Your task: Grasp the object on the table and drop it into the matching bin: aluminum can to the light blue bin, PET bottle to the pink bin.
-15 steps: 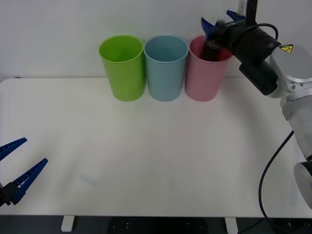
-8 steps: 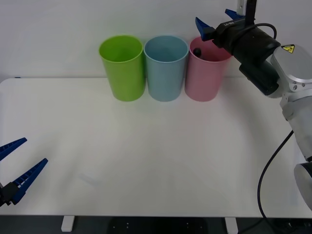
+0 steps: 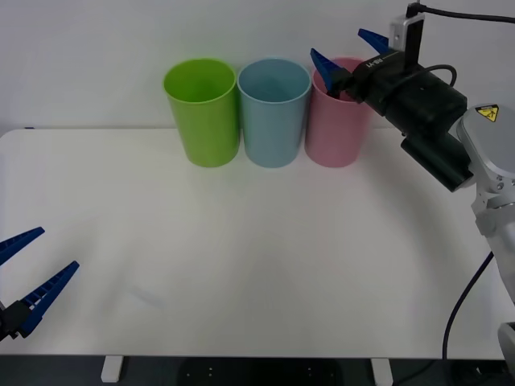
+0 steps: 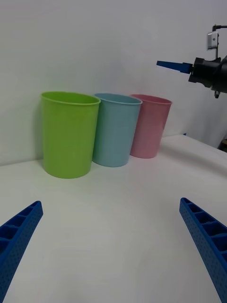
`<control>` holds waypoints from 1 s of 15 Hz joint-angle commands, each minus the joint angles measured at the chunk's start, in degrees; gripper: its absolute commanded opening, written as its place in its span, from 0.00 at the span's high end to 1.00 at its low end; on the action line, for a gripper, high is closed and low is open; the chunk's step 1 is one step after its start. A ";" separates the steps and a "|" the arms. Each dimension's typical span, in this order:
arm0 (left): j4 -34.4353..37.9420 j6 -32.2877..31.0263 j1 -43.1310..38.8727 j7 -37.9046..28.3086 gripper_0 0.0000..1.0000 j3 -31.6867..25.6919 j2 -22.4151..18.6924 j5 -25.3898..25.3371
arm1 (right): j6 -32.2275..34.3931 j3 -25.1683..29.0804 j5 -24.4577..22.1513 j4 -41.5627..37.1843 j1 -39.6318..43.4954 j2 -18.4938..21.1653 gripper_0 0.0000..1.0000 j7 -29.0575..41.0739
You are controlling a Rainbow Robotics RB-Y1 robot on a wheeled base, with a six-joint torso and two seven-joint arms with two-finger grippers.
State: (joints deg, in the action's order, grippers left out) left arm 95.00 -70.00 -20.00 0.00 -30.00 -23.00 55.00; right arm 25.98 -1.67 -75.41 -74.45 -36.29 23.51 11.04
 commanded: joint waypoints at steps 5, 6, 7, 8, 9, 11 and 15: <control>0.00 0.00 0.00 0.00 0.00 0.00 0.00 0.00 | 4.78 0.09 2.46 -14.24 12.82 2.42 0.00 1.71; 0.00 0.00 0.00 0.00 0.00 0.00 0.00 0.00 | 6.18 0.44 2.81 -15.38 14.31 2.69 0.00 1.88; 0.00 0.00 0.00 0.00 0.00 0.00 0.00 0.00 | 8.56 1.67 2.81 -16.34 15.90 2.69 0.00 1.88; 0.00 0.00 0.00 0.00 0.00 0.00 0.00 0.00 | 10.93 2.81 2.81 -17.05 17.48 2.69 0.00 1.88; 0.00 0.00 0.00 0.00 0.00 0.00 0.00 0.00 | 13.30 4.13 2.90 -18.01 19.15 2.69 0.00 1.88; 0.00 0.00 0.00 0.00 0.00 0.00 0.00 0.00 | 16.91 5.80 3.95 -19.77 22.31 2.60 0.00 1.62; 0.00 0.00 0.00 0.00 0.00 0.00 0.00 0.00 | 22.62 9.14 5.44 -22.50 29.34 2.95 0.00 0.83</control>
State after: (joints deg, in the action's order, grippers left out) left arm 95.00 -70.00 -20.00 0.00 -30.00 -23.00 55.00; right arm 47.69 6.87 -70.11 -96.35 -8.16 26.43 12.06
